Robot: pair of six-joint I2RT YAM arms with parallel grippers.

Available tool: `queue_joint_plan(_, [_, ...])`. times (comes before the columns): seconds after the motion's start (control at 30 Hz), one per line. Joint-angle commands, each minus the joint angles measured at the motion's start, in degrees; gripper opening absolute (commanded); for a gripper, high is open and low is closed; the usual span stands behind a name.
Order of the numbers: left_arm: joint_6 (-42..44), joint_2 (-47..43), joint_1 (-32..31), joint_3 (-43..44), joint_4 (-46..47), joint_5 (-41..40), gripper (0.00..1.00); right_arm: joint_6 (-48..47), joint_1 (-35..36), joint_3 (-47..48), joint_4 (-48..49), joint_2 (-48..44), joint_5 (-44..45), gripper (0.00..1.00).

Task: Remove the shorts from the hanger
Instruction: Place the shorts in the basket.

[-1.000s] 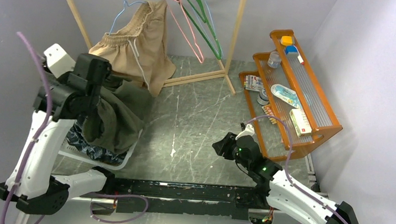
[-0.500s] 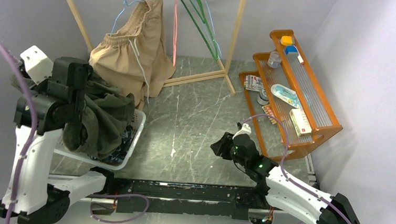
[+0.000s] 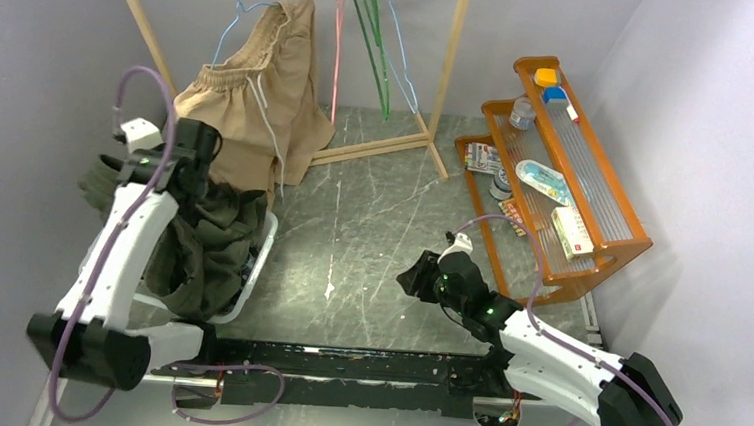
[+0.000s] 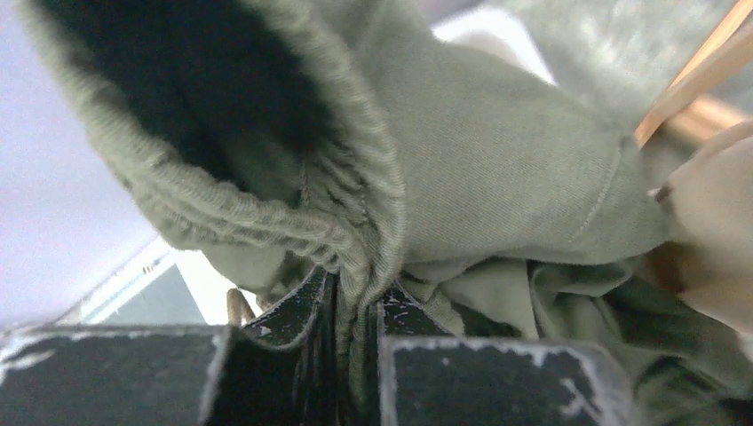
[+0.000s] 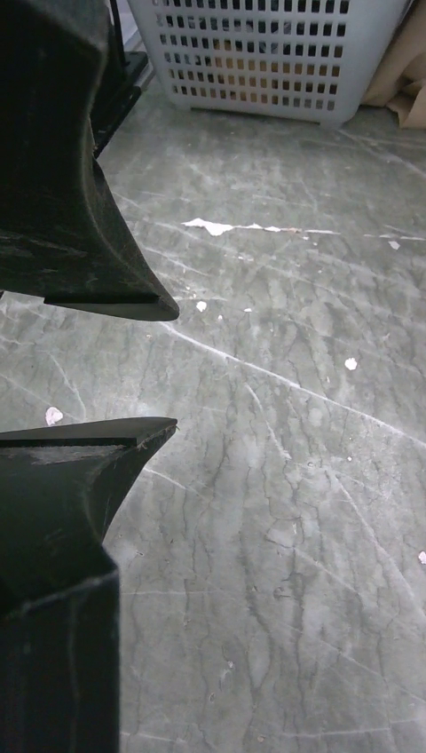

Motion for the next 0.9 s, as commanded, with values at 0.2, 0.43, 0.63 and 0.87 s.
queue_joint_plan(0.2, [-1.6,-1.2,12.6,-27.0,28.1,18.3,0.07,-1.7,0.1,1.2,-1.6,-1.2,0.1,0.48])
queue_joint_plan(0.43, [1.5,3.2,23.8,-34.2,39.6,40.7,0.18,-1.9,0.1,1.1,-1.4,-2.2,0.1,0.48])
queue_joint_plan(0.63, [0.0,-6.9,25.3,-33.7,36.8,41.5,0.70,-2.8,0.1,2.2,-3.4,-2.5,0.0,0.48])
queue_joint_plan(0.87, [4.9,-16.9,25.3,-21.2,28.8,35.7,0.99,-3.3,0.1,1.4,-1.4,-3.3,-0.8,0.48])
